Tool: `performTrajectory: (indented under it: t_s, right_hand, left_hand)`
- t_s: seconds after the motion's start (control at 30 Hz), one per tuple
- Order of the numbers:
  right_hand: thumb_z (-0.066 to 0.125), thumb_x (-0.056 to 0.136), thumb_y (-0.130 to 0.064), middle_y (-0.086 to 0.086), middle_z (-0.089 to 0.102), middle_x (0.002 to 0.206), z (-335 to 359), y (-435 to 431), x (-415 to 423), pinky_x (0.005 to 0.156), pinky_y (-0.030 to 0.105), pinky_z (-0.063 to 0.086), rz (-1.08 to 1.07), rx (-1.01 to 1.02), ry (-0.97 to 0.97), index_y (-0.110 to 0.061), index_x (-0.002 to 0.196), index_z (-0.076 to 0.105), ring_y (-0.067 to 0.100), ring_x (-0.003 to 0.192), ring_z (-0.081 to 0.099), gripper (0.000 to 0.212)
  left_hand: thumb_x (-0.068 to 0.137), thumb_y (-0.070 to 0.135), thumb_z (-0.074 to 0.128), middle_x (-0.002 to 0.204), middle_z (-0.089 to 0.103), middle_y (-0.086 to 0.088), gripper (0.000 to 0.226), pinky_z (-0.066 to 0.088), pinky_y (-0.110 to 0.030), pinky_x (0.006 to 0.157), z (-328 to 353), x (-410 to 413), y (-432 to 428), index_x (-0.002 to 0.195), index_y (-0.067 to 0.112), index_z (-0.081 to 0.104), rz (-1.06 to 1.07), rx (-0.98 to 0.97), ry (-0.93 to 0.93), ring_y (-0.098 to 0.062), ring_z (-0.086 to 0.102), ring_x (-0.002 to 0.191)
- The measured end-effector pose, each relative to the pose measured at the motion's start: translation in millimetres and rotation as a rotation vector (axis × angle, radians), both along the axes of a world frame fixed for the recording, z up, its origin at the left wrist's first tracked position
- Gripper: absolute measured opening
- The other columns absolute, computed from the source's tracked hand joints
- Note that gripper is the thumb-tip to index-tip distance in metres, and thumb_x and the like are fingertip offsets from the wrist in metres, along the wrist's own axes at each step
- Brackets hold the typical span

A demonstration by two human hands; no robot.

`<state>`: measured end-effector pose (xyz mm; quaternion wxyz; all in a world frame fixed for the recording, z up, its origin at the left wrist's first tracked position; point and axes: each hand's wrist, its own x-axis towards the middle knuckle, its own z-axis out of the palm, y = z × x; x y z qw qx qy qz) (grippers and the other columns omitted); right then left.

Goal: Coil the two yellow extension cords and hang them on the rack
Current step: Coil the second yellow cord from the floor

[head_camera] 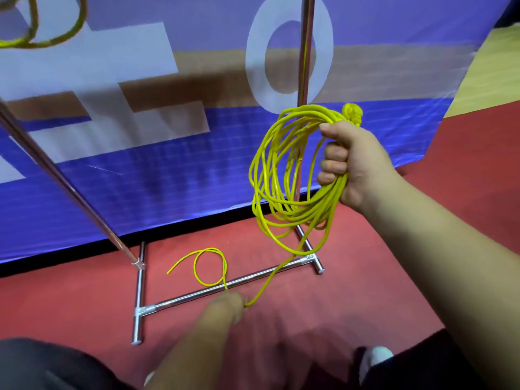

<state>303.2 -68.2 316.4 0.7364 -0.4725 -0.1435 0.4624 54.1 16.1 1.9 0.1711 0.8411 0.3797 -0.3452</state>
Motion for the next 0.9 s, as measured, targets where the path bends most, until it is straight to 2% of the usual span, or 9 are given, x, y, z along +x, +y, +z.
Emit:
performTrajectory:
  t_s: [0.1,0.2,0.47,0.6,0.67,0.73,0.77,0.83,0.9]
  right_hand:
    - [0.067,0.096,-0.023,-0.007,0.018,0.059,-3,-1,4,0.043,0.024,0.021,-0.022,-0.029,-0.047,-0.027,0.073,0.053,0.010,0.042,0.017,0.028]
    - [0.071,0.092,-0.021,-0.005,0.021,0.059,-5,0,5,0.046,0.027,0.020,-0.004,-0.052,-0.163,-0.026,0.075,0.053,0.013,0.044,0.017,0.026]
    - [0.075,0.087,-0.014,0.002,0.030,0.054,-15,5,-11,0.045,0.027,0.024,0.005,-0.139,-0.529,-0.023,0.072,0.054,0.018,0.043,0.024,0.028]
    - [0.079,0.077,-0.027,-0.004,0.050,0.050,-21,13,-18,0.053,0.036,0.039,-0.051,-0.270,-0.820,-0.019,0.065,0.062,0.019,0.045,0.044,0.023]
    - [0.079,0.078,-0.029,-0.005,0.057,0.053,-23,17,-25,0.057,0.034,0.043,-0.074,-0.314,-0.928,-0.016,0.070,0.062,0.017,0.050,0.051,0.023]
    - [0.079,0.080,-0.028,-0.009,0.057,0.053,-26,20,-32,0.058,0.031,0.042,-0.079,-0.295,-0.940,-0.015,0.071,0.062,0.012,0.049,0.051,0.023]
    - [0.079,0.080,-0.028,-0.008,0.056,0.053,-28,21,-35,0.058,0.031,0.042,-0.079,-0.289,-0.928,-0.014,0.072,0.062,0.013,0.050,0.049,0.024]
    - [0.079,0.080,-0.029,-0.004,0.055,0.055,-33,24,-41,0.059,0.032,0.043,-0.083,-0.279,-0.902,-0.010,0.077,0.063,0.017,0.053,0.047,0.025]
    - [0.080,0.081,-0.029,-0.002,0.055,0.056,-37,26,-46,0.058,0.034,0.043,-0.077,-0.260,-0.876,-0.011,0.079,0.064,0.019,0.054,0.047,0.024]
  left_hand:
    - [0.099,0.007,0.052,0.137,0.066,-0.016,0.036,0.049,-0.038,0.103,0,-2,13,0.132,0.010,0.065,0.029,0.061,0.041,-0.034,0.062,0.128]
    - [0.102,0.016,0.049,0.134,0.066,-0.017,0.031,0.050,-0.039,0.099,21,5,36,0.129,0.011,0.064,0.072,0.119,-0.084,-0.036,0.063,0.124]
    - [0.099,0.037,0.064,0.088,0.069,-0.004,0.020,0.045,-0.030,0.072,168,39,110,0.093,0.020,0.072,0.221,0.185,-0.510,-0.024,0.063,0.088]
    - [0.093,0.025,0.068,0.061,0.052,-0.006,0.020,0.039,-0.024,0.050,254,49,112,0.092,0.007,0.075,0.449,0.014,-0.577,-0.025,0.045,0.051]
    - [0.098,0.019,0.064,0.059,0.045,-0.006,0.021,0.035,-0.023,0.045,279,50,107,0.094,0.000,0.072,0.655,-0.165,-0.699,-0.020,0.038,0.047]
    - [0.103,0.017,0.058,0.058,0.049,-0.001,0.018,0.043,-0.021,0.042,297,51,98,0.092,0.005,0.065,0.846,-0.357,-0.789,-0.012,0.043,0.047]
    - [0.104,0.015,0.056,0.059,0.054,0.000,0.015,0.052,-0.022,0.046,304,50,92,0.094,0.006,0.063,0.914,-0.448,-0.814,-0.009,0.049,0.049]
    - [0.102,0.008,0.055,0.074,0.068,-0.002,0.009,0.065,-0.035,0.071,311,45,82,0.099,0.006,0.063,0.966,-0.601,-0.806,-0.011,0.065,0.066]
    - [0.103,0.006,0.054,0.097,0.075,0.001,0.013,0.059,-0.050,0.091,308,36,75,0.103,0.008,0.067,0.951,-0.689,-0.750,-0.017,0.073,0.091]
